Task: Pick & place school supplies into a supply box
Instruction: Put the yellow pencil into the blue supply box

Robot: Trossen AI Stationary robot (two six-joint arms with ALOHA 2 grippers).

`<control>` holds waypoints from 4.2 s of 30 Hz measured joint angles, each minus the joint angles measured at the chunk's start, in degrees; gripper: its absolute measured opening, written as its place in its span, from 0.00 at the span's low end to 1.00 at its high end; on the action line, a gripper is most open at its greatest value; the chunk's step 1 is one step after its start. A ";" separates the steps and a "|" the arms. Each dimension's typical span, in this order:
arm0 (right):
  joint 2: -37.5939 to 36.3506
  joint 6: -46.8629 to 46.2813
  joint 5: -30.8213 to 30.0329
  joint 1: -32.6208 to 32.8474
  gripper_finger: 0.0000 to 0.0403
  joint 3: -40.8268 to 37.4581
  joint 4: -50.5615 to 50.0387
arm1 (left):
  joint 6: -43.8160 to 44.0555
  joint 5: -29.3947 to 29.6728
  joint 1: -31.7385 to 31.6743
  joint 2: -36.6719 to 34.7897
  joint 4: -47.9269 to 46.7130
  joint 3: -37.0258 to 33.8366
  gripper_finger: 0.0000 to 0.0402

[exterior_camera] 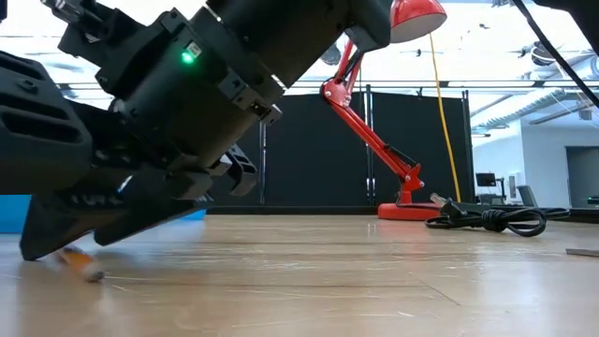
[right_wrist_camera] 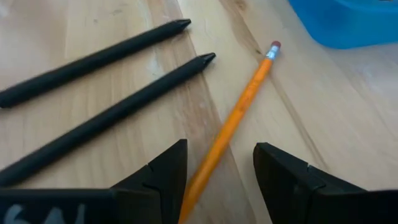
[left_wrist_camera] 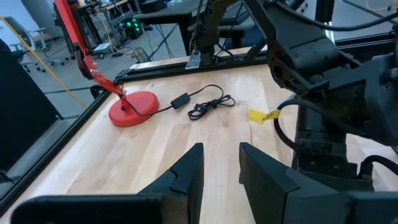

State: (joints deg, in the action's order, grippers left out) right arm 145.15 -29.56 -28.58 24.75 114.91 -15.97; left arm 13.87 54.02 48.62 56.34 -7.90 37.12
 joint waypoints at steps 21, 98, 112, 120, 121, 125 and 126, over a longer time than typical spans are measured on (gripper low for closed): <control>0.07 2.39 -0.71 -1.48 0.42 -0.11 -19.10 | 0.24 -0.11 0.00 0.01 -0.08 0.00 0.26; -1.17 4.98 4.12 -1.20 0.08 -29.59 38.57 | 0.35 -0.02 -0.61 0.00 -1.09 0.00 0.26; -3.62 8.48 4.63 -1.44 0.02 -29.64 38.45 | 0.31 -0.05 -0.63 0.00 -1.37 0.00 0.26; -6.02 13.86 2.97 -1.59 0.02 -29.73 39.12 | 0.26 -0.04 -0.66 0.02 -1.42 0.00 0.26; -6.00 14.26 2.91 -1.68 0.02 -29.73 39.81 | 0.27 -0.03 -0.66 0.02 -1.39 0.00 0.26; -6.02 15.66 2.96 -1.88 0.02 -29.70 42.77 | 0.28 -0.02 -0.66 0.02 -1.38 0.00 0.26; -6.04 15.74 2.87 -1.88 0.02 -29.68 42.84 | 0.28 -0.02 -0.66 0.02 -1.37 0.00 0.26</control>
State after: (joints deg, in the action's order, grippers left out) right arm 139.12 -13.82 -25.72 22.87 85.23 26.87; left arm 14.15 54.00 47.97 56.36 -9.28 37.12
